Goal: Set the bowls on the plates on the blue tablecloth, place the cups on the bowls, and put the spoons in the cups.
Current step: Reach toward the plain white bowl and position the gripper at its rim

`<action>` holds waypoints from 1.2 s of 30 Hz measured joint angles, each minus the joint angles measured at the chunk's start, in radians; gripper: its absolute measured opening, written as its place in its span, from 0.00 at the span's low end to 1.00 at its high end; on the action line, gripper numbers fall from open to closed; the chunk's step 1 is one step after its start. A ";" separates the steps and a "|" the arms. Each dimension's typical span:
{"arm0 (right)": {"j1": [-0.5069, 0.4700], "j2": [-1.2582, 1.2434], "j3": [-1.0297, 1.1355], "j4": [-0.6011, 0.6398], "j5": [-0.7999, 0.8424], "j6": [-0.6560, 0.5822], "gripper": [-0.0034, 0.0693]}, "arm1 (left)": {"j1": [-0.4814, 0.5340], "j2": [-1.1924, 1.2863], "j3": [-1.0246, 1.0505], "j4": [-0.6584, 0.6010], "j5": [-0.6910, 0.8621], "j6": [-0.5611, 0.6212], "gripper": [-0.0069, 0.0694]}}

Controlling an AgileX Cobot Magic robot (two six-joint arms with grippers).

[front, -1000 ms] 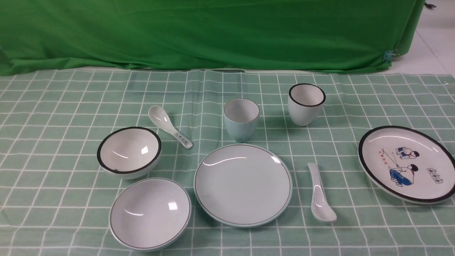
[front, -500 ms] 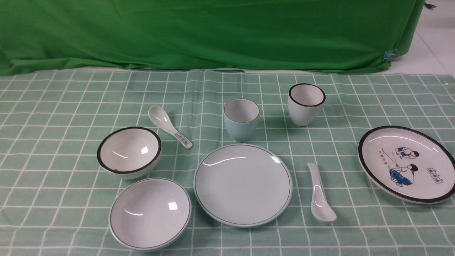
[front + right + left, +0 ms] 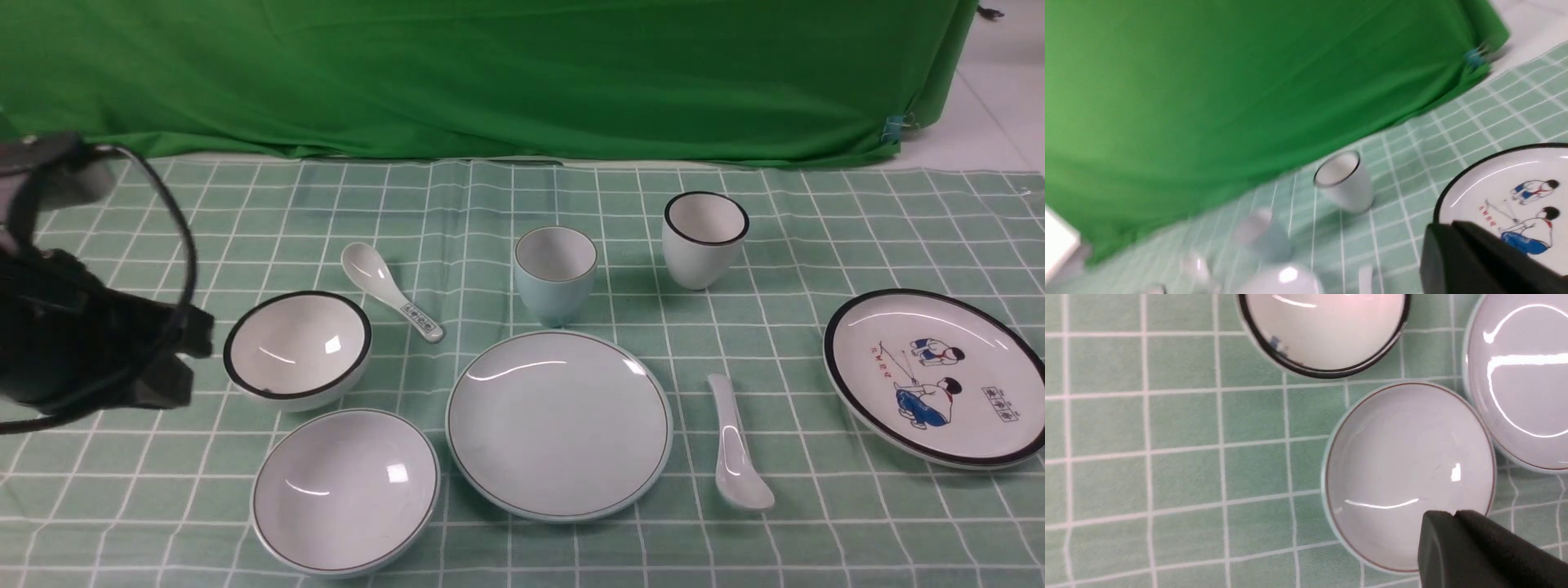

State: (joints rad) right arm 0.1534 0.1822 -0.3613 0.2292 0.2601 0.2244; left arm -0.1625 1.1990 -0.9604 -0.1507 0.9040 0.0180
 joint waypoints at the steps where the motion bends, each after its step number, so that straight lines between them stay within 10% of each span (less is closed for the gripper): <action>1: 0.033 0.059 -0.052 0.000 0.064 -0.043 0.08 | -0.031 0.016 0.000 0.001 -0.014 0.000 0.09; 13: 0.323 0.597 -0.409 0.000 0.439 -0.321 0.08 | -0.138 0.240 0.000 0.151 -0.039 -0.128 0.13; 26: 0.391 0.734 -0.412 0.000 0.337 -0.316 0.08 | -0.138 0.433 0.000 0.269 -0.145 -0.201 0.83; 36: 0.391 0.734 -0.412 0.000 0.314 -0.313 0.08 | -0.138 0.527 -0.001 0.256 -0.151 -0.203 0.58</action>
State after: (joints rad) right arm 0.5443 0.9158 -0.7736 0.2296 0.5739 -0.0884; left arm -0.3003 1.7258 -0.9614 0.1053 0.7531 -0.1851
